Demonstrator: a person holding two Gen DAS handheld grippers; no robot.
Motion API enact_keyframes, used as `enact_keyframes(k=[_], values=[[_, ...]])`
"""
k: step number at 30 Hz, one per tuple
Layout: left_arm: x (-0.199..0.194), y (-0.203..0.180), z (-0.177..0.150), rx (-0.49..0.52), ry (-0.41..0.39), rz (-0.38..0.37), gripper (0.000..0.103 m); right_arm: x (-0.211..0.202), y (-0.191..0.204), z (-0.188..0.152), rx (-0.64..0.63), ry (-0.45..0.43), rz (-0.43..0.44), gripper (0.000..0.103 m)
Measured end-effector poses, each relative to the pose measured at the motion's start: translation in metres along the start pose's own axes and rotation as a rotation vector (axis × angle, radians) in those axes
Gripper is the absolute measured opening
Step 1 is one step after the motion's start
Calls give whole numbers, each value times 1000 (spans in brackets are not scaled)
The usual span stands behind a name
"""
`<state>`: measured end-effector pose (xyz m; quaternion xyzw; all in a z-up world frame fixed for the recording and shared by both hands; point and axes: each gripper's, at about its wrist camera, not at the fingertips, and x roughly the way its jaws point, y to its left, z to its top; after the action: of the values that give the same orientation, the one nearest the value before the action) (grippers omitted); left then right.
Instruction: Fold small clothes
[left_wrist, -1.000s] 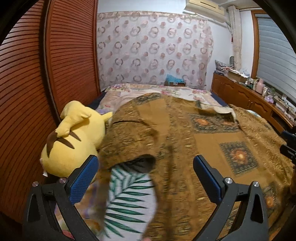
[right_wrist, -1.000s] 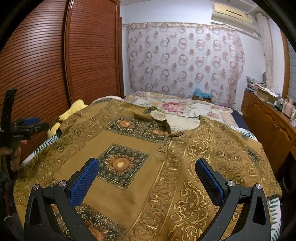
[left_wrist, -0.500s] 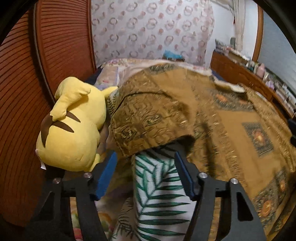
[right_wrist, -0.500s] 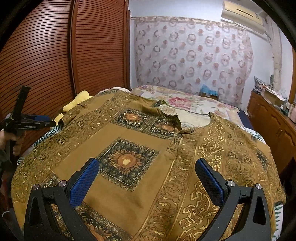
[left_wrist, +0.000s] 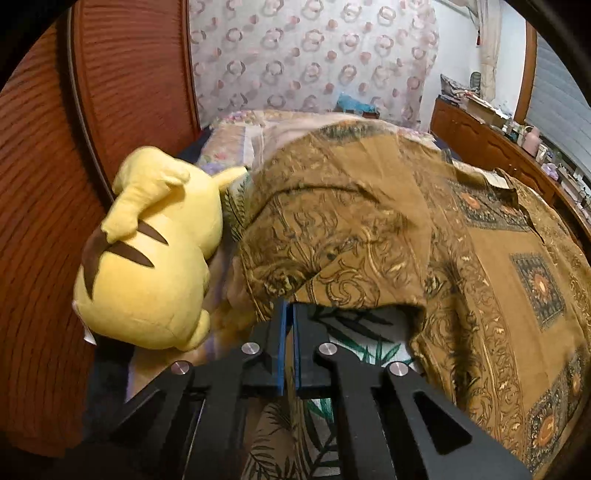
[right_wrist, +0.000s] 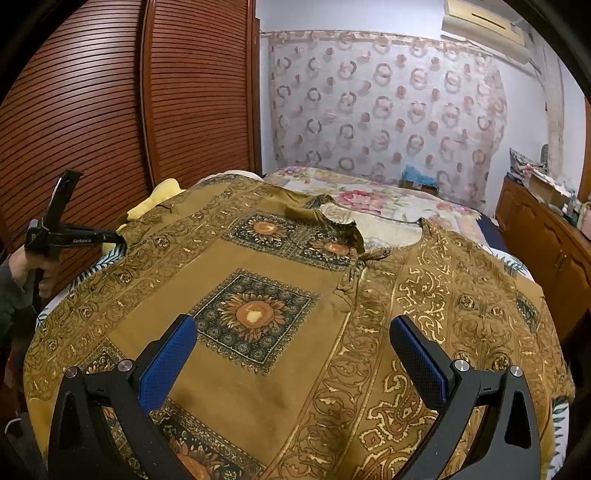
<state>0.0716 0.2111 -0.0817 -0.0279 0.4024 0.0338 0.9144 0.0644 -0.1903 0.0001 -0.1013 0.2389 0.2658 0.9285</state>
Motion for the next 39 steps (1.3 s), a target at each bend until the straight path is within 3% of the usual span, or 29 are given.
enact_keyframes(k=[6, 13, 17, 24, 26, 28, 30, 37, 38, 39], values=[[-35, -15, 18, 33, -113, 14, 2, -2, -5, -3, 25, 1, -3, 103], [-61, -59, 50, 90, -201, -82, 2, -6, -9, -5, 60, -3, -5, 103], [-63, -97, 58, 149, -213, -145, 2, -8, -11, -6, 75, -9, -10, 103], [-57, -136, 34, 191, -167, -216, 3, -7, -5, -9, 81, 0, -3, 103], [-59, -137, 26, 185, -156, -228, 13, -5, -4, -8, 76, 5, -1, 103], [-62, -135, 19, 187, -155, -213, 33, -4, -3, -7, 74, 9, 3, 103], [-69, -132, 11, 193, -171, -178, 42, -4, -5, -5, 70, 11, 6, 103], [-66, -99, 13, 140, -157, -130, 42, 5, -1, 3, 46, 23, 33, 103], [-61, -93, 15, 125, -145, -131, 45, 6, 1, 6, 36, 23, 39, 103], [-56, -88, 17, 112, -138, -138, 58, 9, 2, 8, 27, 23, 46, 103]])
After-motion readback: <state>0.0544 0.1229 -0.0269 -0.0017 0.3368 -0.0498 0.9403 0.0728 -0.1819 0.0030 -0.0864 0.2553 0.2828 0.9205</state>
